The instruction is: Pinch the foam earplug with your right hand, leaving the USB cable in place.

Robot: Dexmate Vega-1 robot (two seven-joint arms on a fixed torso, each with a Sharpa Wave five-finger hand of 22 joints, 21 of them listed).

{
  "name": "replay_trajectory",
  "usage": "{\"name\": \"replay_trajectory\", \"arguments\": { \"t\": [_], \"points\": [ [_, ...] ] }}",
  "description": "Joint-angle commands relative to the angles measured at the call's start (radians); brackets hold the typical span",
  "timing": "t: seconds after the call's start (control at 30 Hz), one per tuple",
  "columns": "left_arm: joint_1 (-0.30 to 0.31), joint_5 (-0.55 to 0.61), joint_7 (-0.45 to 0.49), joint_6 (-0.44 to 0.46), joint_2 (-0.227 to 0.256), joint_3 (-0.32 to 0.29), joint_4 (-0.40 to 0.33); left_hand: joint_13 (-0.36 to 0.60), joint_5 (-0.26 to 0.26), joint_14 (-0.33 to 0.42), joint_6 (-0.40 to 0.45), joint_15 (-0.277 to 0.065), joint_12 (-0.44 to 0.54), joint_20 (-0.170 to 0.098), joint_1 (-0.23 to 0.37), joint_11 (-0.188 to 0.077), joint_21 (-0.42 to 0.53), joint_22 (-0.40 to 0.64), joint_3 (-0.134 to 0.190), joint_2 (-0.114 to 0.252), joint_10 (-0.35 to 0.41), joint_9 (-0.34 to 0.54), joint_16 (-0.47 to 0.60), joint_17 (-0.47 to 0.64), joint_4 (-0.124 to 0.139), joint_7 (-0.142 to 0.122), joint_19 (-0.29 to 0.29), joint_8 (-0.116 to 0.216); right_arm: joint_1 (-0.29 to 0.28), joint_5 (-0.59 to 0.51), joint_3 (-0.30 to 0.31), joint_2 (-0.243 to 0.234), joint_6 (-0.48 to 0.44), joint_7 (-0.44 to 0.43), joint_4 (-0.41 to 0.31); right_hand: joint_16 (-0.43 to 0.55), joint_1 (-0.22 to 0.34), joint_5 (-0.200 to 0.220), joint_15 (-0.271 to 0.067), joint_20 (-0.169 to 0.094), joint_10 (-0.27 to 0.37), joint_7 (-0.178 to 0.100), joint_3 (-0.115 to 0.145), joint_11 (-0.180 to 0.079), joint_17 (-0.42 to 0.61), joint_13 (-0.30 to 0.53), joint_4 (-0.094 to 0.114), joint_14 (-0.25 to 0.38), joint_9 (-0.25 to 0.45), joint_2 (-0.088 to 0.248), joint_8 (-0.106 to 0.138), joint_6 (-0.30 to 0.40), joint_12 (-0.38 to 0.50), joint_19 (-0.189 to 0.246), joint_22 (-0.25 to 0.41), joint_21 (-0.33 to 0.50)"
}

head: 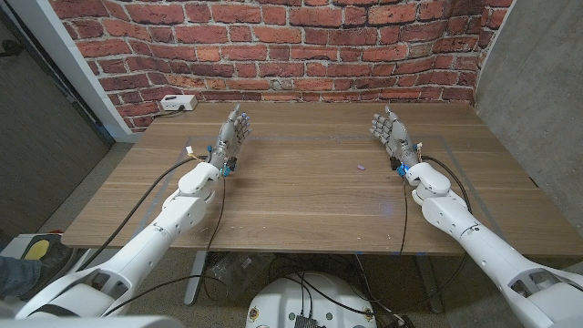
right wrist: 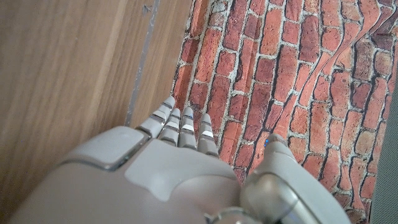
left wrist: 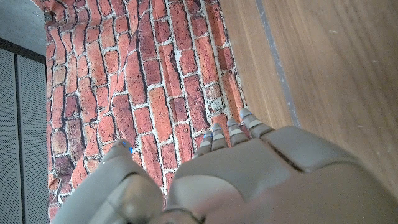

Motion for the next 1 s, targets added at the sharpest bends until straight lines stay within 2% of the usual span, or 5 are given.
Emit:
{"name": "replay_trajectory", "arguments": {
  "t": [0.03,0.7,0.8,0.87,1.0],
  "points": [
    [-0.015,0.000,-0.012,0.009,0.000,0.008,-0.030,0.004,0.008,0.000,-0.001,0.008,0.009,0.003,0.010,0.007,0.001,0.005,0.003,-0.004,0.001,0.001,0.008,0.003,-0.001,0.004,-0.012,0.007,0.016,0.014,0.009,0.023,0.060,0.046,0.079,0.007,0.011,0.007,0.008,-0.001,0.006,-0.003,0.005,0.005,0.002,0.002,-0.001,0.004,0.004,-0.001,0.008,0.006,0.009,0.008,0.001,0.002],
    [0.038,0.015,-0.003,0.022,0.069,-0.011,-0.111,0.004,0.013,0.044,0.047,0.010,0.028,0.018,0.015,0.011,0.000,0.005,-0.002,0.000,0.051,0.001,0.024,0.001,-0.002,0.008,0.015,0.025,-0.050,-0.046,0.002,-0.023,0.082,-0.008,-0.037,0.012,0.025,0.009,0.006,-0.002,0.030,-0.027,0.010,0.004,-0.003,0.003,-0.015,0.013,0.007,0.014,0.041,0.082,0.021,0.018,0.001,-0.002],
    [0.041,0.017,-0.006,0.015,0.075,-0.013,-0.112,0.004,0.013,0.051,0.053,0.010,0.030,0.020,0.016,0.011,-0.001,0.005,-0.002,0.001,0.057,0.001,0.026,0.001,-0.003,0.009,0.018,0.026,-0.063,-0.081,-0.005,-0.037,0.089,-0.030,-0.059,0.011,0.036,0.010,0.004,-0.002,0.033,-0.037,0.017,-0.007,-0.004,0.003,-0.022,0.012,0.008,0.021,0.040,0.081,0.022,0.017,0.001,-0.003],
    [0.042,0.018,-0.012,0.008,0.076,-0.014,-0.109,0.004,0.014,0.052,0.054,0.010,0.030,0.020,0.016,0.013,-0.001,0.005,-0.003,0.002,0.059,0.001,0.026,0.001,-0.003,0.009,0.018,0.027,-0.071,-0.117,-0.011,-0.052,0.096,-0.048,-0.074,0.011,0.054,0.011,-0.005,-0.003,0.036,-0.046,0.024,-0.038,-0.005,0.003,-0.035,0.012,0.009,0.027,0.040,0.081,0.024,0.017,0.001,-0.006],
    [0.053,0.018,-0.016,0.005,0.087,-0.017,-0.120,0.004,0.014,0.052,0.060,0.010,0.030,0.021,0.017,0.012,-0.003,0.005,-0.003,0.002,0.060,0.001,0.025,0.001,-0.003,0.012,0.017,0.028,-0.089,-0.155,-0.015,-0.067,0.112,-0.074,-0.102,0.009,0.063,0.011,-0.013,-0.008,0.035,-0.053,0.027,-0.037,-0.006,0.003,-0.042,0.009,0.009,0.028,0.039,0.080,0.023,0.014,0.001,-0.009]
  ]
}}
